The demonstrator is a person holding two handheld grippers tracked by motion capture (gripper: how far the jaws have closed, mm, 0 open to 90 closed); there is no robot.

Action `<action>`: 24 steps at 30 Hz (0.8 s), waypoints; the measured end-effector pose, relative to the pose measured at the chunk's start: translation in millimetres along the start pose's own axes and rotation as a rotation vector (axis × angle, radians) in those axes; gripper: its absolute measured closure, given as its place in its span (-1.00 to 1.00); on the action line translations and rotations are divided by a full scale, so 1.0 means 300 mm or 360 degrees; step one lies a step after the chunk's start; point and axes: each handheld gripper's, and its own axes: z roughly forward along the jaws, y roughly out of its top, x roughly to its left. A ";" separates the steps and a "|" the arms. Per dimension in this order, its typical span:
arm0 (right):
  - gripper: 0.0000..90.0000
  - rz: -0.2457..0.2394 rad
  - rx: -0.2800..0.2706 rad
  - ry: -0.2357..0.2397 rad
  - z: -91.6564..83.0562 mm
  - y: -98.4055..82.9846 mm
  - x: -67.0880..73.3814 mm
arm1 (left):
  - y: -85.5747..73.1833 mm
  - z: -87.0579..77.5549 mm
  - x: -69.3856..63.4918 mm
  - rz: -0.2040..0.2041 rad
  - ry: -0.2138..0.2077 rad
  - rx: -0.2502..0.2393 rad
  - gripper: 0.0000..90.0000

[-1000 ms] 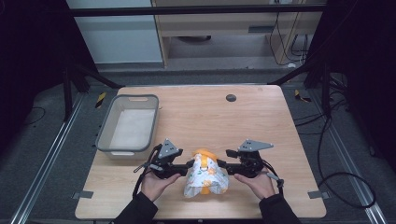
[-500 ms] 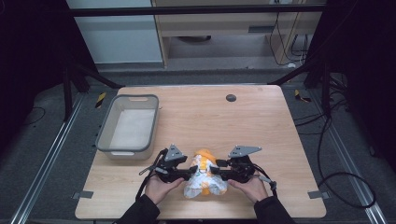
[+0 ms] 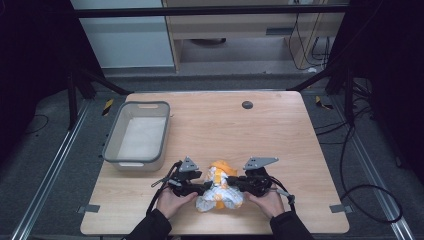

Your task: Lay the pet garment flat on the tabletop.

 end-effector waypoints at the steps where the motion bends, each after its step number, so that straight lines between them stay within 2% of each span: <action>1: 0.96 0.0000 0.0000 0.0000 0.000 0.000 0.000 | 0.000 0.000 0.000 0.0000 0.0000 0.0000 -0.08; 6: 0.97 -0.0021 -0.0042 -0.0008 -0.015 0.005 0.005 | 0.007 -0.032 0.016 -0.0047 -0.0017 -0.0067 -0.08; 12: 0.97 -0.0039 -0.0027 -0.0008 -0.017 0.004 0.004 | 0.021 -0.051 0.024 -0.0043 -0.0002 -0.0111 -0.10; 16: 0.96 -0.0042 -0.0013 -0.0021 -0.010 0.001 0.002 | 0.015 -0.011 0.015 -0.0002 -0.0024 -0.0055 -0.12; 18: 0.96 -0.0053 -0.0002 -0.0032 -0.006 -0.002 0.002 | 0.012 -0.002 0.013 -0.0007 -0.0030 -0.0048 -0.12; 23: 0.96 -0.0062 0.0012 -0.0050 -0.001 -0.005 -0.001 | 0.004 0.024 0.017 -0.0010 -0.0093 -0.0021 -0.09; 24: 0.96 -0.0067 0.0014 -0.0051 0.003 -0.006 -0.001 | 0.001 0.033 0.019 -0.0006 -0.0122 0.0002 -0.06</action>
